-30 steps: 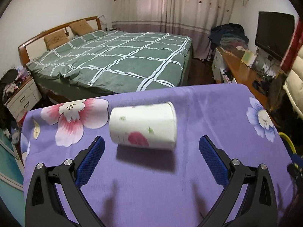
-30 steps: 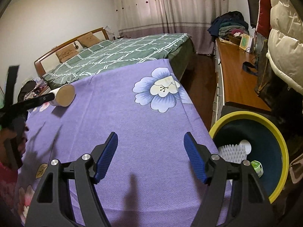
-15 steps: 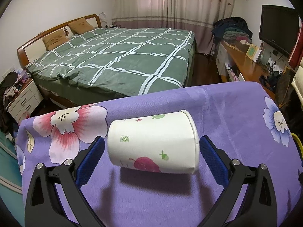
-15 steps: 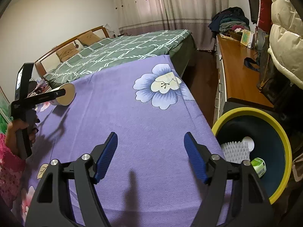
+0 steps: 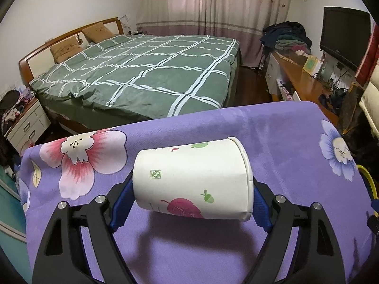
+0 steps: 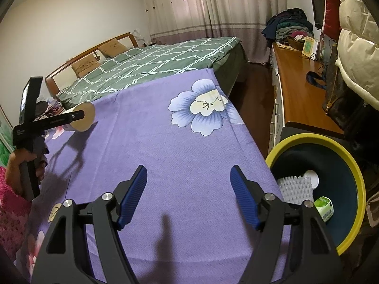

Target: Collect trash

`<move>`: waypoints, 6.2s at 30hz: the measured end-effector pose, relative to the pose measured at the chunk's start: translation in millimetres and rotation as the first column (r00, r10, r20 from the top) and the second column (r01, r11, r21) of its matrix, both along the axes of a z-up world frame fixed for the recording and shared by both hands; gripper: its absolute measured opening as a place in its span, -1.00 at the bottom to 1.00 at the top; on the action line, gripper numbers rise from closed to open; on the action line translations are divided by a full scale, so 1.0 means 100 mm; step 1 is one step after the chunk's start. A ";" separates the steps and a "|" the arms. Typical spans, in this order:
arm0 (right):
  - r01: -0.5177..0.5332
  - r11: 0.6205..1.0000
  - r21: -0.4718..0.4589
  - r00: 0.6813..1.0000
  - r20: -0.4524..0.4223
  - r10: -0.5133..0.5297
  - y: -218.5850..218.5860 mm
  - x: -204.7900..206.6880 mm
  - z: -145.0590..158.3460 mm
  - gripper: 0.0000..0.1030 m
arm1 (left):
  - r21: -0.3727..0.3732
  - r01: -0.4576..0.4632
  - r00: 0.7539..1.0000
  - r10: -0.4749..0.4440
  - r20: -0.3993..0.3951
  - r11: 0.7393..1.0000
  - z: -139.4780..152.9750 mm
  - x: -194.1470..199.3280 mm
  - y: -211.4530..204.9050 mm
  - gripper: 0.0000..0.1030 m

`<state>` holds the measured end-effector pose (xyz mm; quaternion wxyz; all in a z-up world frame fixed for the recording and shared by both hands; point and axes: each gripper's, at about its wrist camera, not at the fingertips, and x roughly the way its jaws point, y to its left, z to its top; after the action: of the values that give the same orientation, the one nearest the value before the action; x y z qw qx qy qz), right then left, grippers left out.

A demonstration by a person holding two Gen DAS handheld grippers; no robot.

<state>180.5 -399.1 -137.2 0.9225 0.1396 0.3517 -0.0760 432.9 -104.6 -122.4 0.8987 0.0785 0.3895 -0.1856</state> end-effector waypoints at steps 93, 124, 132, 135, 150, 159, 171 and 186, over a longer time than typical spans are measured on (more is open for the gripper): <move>-0.011 0.989 -0.145 0.988 0.153 0.033 0.01 -2.27 0.85 0.87 | -0.112 -0.271 0.898 0.293 0.330 0.956 1.30 -4.46 0.99 0.91; -0.010 0.991 -0.132 0.988 0.148 0.030 0.03 -2.27 0.80 0.87 | -0.087 -0.263 0.904 0.276 0.327 0.961 1.26 -4.41 0.97 0.91; -0.011 0.991 -0.131 0.989 0.146 0.030 0.03 -2.26 0.79 0.87 | -0.088 -0.265 0.903 0.279 0.327 0.960 1.25 -4.40 0.99 0.91; -0.011 0.991 -0.131 0.989 0.145 0.030 0.03 -2.25 0.79 0.87 | -0.083 -0.263 0.905 0.275 0.325 0.961 1.26 -4.40 0.98 0.91; -0.018 0.992 -0.128 0.990 0.137 0.035 0.06 -2.21 0.75 0.87 | -0.093 -0.265 0.911 0.281 0.302 0.960 1.20 -4.33 1.02 0.91; -0.024 0.992 -0.127 0.991 0.128 0.041 0.09 -2.18 0.71 0.87 | -0.085 -0.267 0.911 0.281 0.304 0.960 1.18 -4.32 1.02 0.91; -0.025 0.992 -0.125 0.991 0.125 0.041 0.09 -2.17 0.71 0.87 | -0.079 -0.262 0.915 0.273 0.296 0.962 1.15 -4.27 0.99 0.91; -0.030 0.992 -0.125 0.992 0.116 0.044 0.11 -2.13 0.67 0.87 | -0.085 -0.258 0.919 0.271 0.286 0.962 1.13 -4.22 1.00 0.91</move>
<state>-32.9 -388.4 -70.1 0.9498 0.0803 0.2936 -0.0719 10.7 -4.9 -9.7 0.9651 0.0315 0.2536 -0.0575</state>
